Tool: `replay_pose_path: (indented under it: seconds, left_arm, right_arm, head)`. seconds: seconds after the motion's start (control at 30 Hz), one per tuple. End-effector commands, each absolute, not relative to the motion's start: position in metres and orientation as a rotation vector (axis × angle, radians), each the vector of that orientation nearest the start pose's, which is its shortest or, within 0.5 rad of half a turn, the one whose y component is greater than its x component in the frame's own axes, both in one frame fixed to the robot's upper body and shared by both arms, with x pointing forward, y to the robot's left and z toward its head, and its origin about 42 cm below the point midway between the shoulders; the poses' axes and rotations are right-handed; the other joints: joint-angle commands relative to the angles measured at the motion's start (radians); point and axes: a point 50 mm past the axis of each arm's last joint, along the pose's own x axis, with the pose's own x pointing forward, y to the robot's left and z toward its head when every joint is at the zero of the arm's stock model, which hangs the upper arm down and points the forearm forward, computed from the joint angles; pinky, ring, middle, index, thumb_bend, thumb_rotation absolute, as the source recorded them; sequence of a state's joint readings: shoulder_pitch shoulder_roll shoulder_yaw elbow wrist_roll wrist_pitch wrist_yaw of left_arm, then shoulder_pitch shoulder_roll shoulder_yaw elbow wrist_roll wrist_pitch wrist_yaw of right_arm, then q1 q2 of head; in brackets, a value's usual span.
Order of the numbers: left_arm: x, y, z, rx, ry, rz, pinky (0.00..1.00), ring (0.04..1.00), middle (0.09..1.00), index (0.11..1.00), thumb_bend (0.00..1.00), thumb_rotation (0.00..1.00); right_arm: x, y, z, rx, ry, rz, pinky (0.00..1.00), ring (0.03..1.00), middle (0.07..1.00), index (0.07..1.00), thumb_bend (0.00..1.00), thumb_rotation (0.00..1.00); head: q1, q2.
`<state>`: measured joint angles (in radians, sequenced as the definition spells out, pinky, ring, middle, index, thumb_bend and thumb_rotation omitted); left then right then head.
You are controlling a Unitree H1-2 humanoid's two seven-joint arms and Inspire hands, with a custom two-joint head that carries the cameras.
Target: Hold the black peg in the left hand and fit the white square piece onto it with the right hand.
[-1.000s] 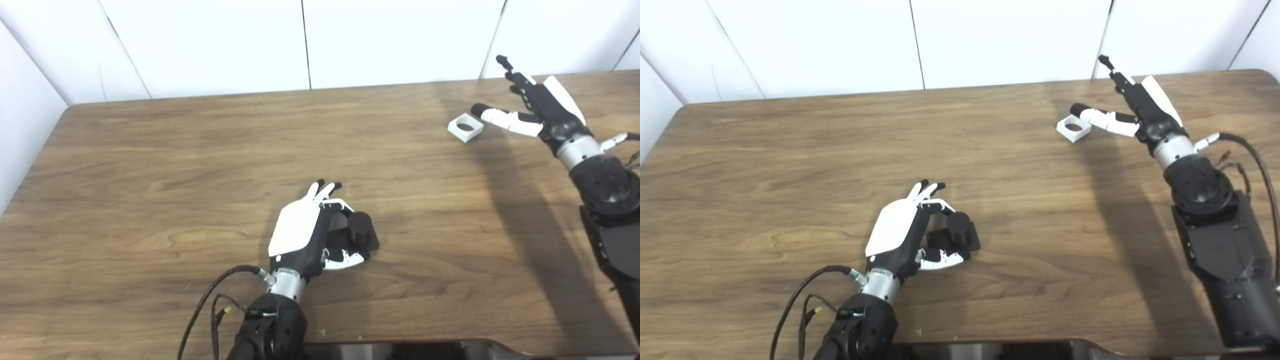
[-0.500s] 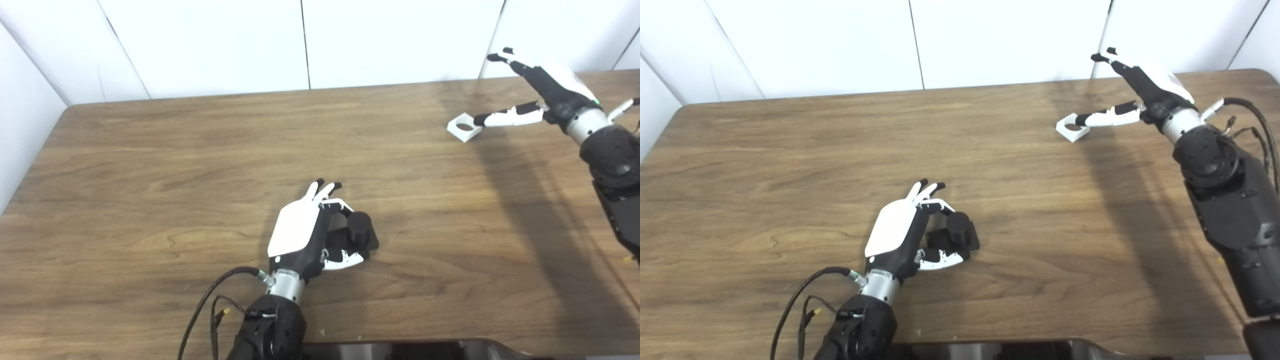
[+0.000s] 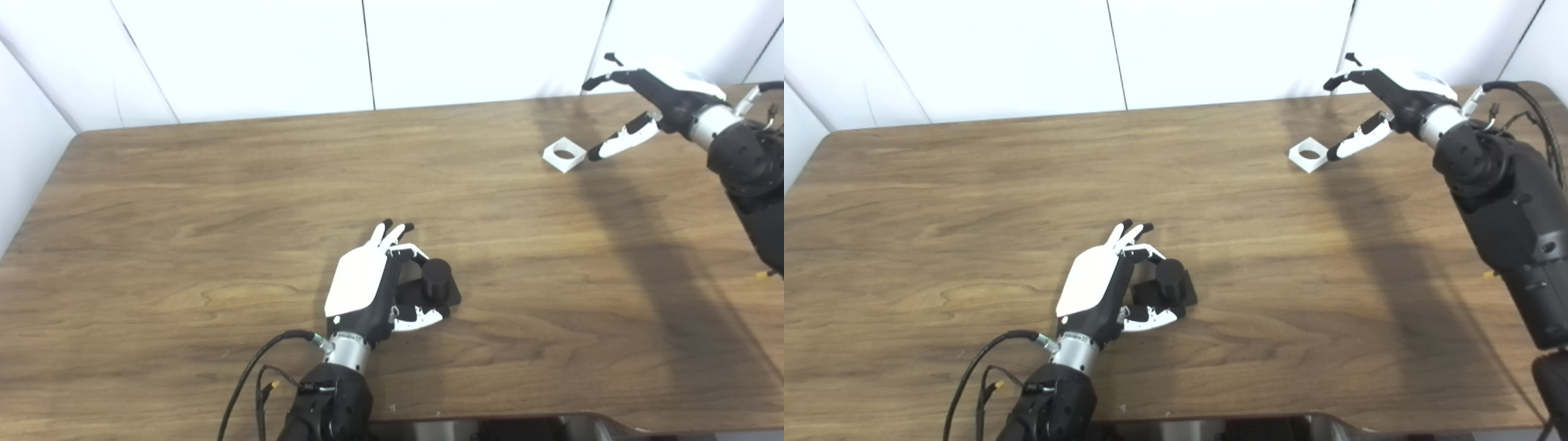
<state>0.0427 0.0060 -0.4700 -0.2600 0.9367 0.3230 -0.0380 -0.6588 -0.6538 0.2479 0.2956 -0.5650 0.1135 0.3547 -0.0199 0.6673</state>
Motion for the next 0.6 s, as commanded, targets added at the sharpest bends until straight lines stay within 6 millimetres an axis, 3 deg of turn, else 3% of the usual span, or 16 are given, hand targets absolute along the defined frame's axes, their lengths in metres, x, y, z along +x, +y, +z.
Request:
replay_pose_path:
  seconds: [0.0,0.57]
  left_arm:
    - [0.243,0.105,0.130,0.916,-0.048,-0.232,0.92,1.000,0.934,0.495,0.51,0.07]
    - [0.243,0.103,0.129,0.913,-0.035,-0.228,0.92,1.000,0.933,0.495,0.51,0.07]
  right_arm:
    - [0.477,-0.352,0.327,-1.382,-0.088,0.189,1.00,1.000,1.000,0.798,0.89,0.20]
    - [0.502,-0.337,0.335,-1.543,-0.039,0.296,1.00,1.000,1.000,0.801,0.89,0.21]
  head:
    - [-0.001,0.001]
    - [-0.003,0.000]
